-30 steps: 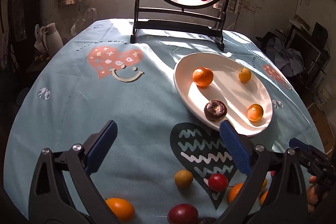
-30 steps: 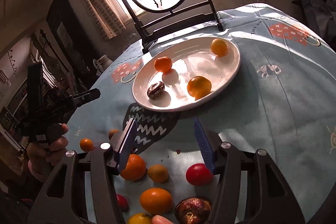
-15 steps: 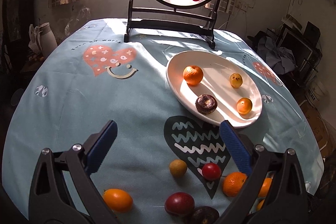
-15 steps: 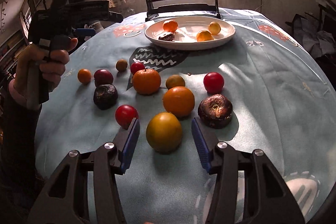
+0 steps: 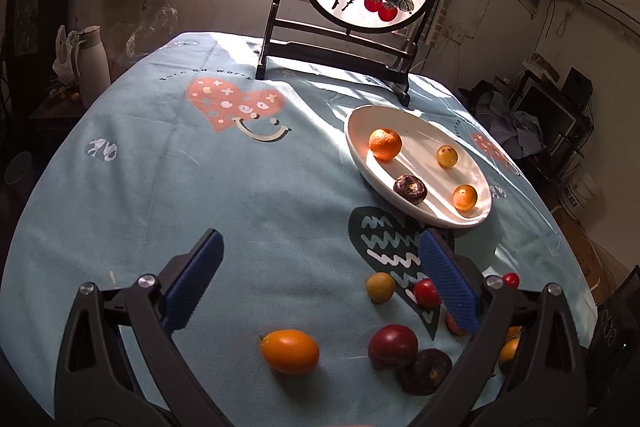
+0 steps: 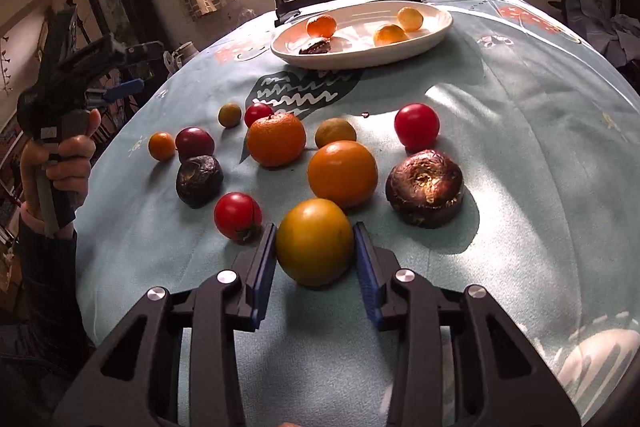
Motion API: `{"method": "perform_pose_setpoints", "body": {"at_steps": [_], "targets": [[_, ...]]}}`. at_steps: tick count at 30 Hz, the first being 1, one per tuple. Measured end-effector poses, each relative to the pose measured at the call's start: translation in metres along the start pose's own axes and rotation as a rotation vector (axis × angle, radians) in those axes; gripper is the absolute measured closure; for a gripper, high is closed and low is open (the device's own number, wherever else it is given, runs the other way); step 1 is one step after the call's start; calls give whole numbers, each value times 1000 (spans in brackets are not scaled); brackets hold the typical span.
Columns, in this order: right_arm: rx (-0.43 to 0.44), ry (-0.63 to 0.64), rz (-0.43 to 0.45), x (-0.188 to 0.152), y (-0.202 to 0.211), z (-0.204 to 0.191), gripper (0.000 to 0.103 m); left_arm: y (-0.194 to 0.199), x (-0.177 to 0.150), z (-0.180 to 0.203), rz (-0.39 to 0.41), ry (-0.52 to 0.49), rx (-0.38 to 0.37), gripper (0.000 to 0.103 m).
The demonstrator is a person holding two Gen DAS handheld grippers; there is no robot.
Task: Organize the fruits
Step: 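Grasp a yellow tomato with the right gripper while the left gripper grasps an orange fruit, then carry both fruits onto the white plate and open both grippers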
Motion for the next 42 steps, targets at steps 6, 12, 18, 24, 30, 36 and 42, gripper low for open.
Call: {"method": "perform_pose_setpoints", "body": {"at_steps": [6, 12, 18, 24, 30, 36, 42], "targets": [[9, -7, 0, 0, 0, -2, 65, 16, -20, -45, -18, -62, 113, 7], [11, -11, 2, 0, 0, -1, 65, 4, -55, -28, -75, -218, 111, 22], [15, -13, 3, 0, 0, 0, 65, -7, -68, -25, -126, -247, 108, 41], [15, -14, 3, 0, 0, 0, 65, -15, -76, -17, -158, -281, 100, 44], [18, -15, 4, 0, 0, 0, 65, -25, -84, -6, -201, -323, 90, 56], [24, -14, 6, 0, 1, -1, 65, -32, -88, 3, -217, -345, 103, 64], [40, -3, 16, 0, 2, -4, 65, -31, -86, -2, -217, -285, 88, 64]]}}
Point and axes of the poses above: each gripper's, at about its wrist camera, not at the fingertips, and y roughly against the way its jaws point, z to its right, x to its top, the point moved 8 cm from there along -y, roughly the way its jaws point, and after that the axes turned 13 degrees about y, right-handed, at the moved point
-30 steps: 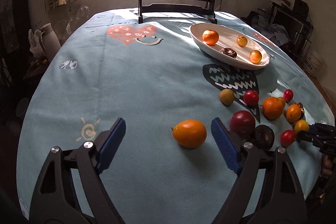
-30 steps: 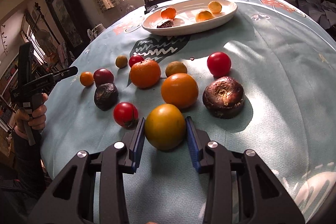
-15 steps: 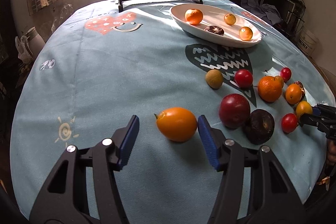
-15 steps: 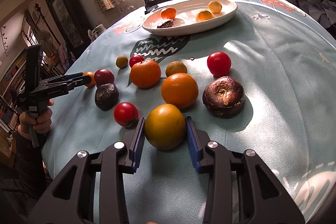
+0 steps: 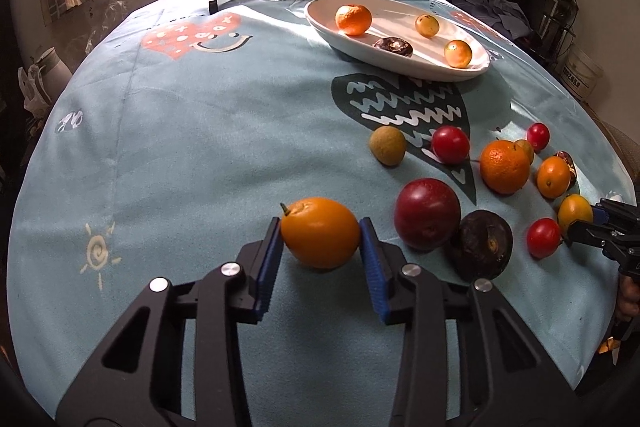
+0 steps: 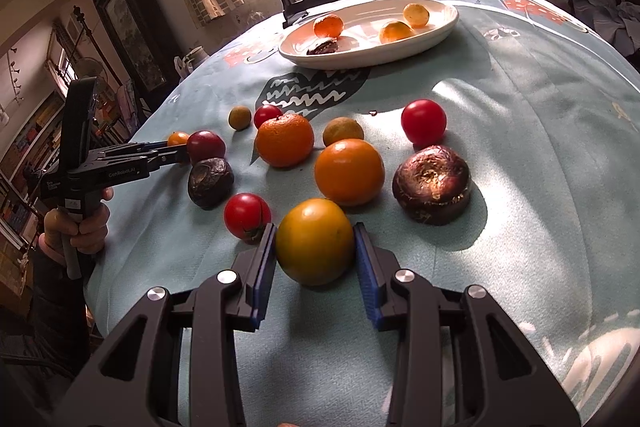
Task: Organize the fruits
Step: 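Carry both fruits onto the white plate and open both grippers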
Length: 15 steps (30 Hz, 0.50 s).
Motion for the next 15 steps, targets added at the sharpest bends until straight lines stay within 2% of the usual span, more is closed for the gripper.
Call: {"method": "perform_pose_setpoints", "body": {"at_steps": [3, 7, 10, 12, 15], "targets": [[11, 12, 12, 1, 1, -2, 65, 4, 1, -3, 12, 34, 12, 64], [20, 40, 35, 2, 5, -6, 65, 16, 9, 7, 41, 55, -21, 64], [22, 65, 39, 3, 7, -11, 65, 29, 22, 27, 79, 32, -50, 64], [53, 67, 42, 10, 10, -15, 65, 35, 34, 43, 103, 7, -65, 64], [113, 18, 91, 36, 18, -8, 65, 31, 55, 69, 111, -11, -94, 64]]}}
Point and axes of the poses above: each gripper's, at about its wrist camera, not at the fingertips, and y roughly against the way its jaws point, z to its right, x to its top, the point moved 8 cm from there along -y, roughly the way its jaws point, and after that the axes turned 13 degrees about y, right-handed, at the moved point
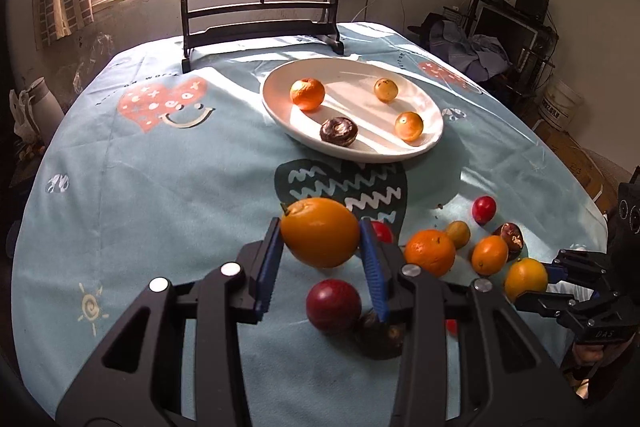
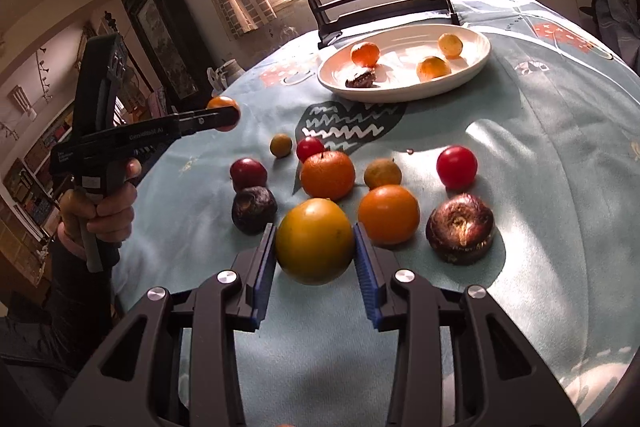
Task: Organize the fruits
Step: 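Carry both fruits onto the white plate and open both grippers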
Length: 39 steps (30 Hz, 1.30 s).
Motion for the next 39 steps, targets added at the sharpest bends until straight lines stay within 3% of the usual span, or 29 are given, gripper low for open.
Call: {"method": "perform_pose_setpoints", "body": {"at_steps": [2, 5, 11, 18, 23, 25, 27, 29, 35, 39], "targets": [[-4, -39, 34, 22, 1, 16, 65, -12, 15, 17, 2, -3, -9, 64], [-89, -61, 69, 57, -7, 51, 65, -39, 37, 34, -3, 10, 6, 64], [-159, -116, 57, 107, -45, 120, 65, -95, 68, 38, -61, 48, 80, 64], [-188, -144, -1, 123, -89, 164, 65, -130, 84, 17, -103, 84, 141, 64], [-184, -135, -7, 124, -97, 169, 64, -142, 88, 10, -108, 94, 160, 64], [-171, -147, 1, 123, -97, 168, 58, -143, 88, 7, -107, 104, 176, 63], [-164, -158, -8, 121, -94, 167, 48, -138, 88, 6, -97, 101, 177, 49], [-162, -158, 4, 120, -87, 165, 39, -122, 90, 7, -56, 103, 196, 15], [-171, -119, 10, 114, -76, 151, 39, -65, 89, 24, 101, 30, 188, 3], [-178, -98, 29, 106, -65, 138, 39, -59, 72, 12, 96, 34, 218, 3]]}}
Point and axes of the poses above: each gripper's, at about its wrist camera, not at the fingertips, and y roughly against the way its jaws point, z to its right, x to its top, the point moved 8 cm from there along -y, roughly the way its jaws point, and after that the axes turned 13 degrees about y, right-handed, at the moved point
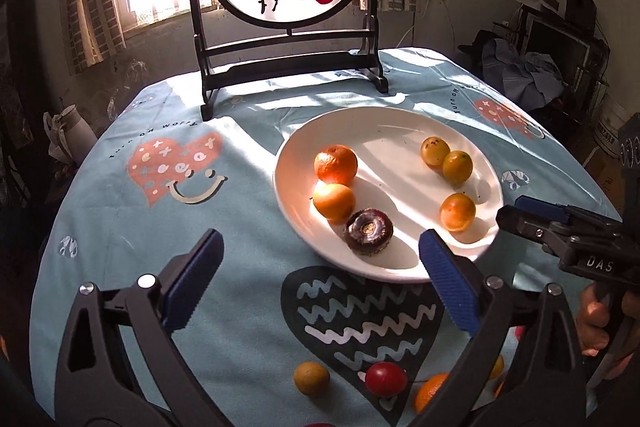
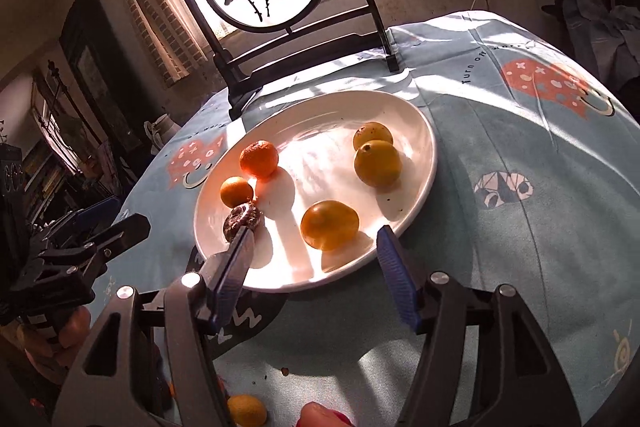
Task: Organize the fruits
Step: 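Carry both fruits onto the white plate and open both grippers, then grasp a dark brown dried fruit with the right gripper while the left gripper grasps a red tomato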
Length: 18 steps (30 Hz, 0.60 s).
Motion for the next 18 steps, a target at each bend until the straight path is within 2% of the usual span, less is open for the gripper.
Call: {"method": "perform_pose_setpoints", "body": {"at_steps": [4, 8, 15, 18], "targets": [[3, -17, -2, -15, 11, -6, 39, -3, -19, -22, -40, 33, 42, 3], [13, -27, 14, -27, 24, -12, 39, 6, -24, -37, -17, 51, 67, 3], [-37, -46, 21, -59, 52, -15, 39, 17, -23, -53, 9, 86, 92, 3], [-14, -89, 43, -75, 74, -16, 39, 20, -22, -56, 14, 105, 79, 3]]}}
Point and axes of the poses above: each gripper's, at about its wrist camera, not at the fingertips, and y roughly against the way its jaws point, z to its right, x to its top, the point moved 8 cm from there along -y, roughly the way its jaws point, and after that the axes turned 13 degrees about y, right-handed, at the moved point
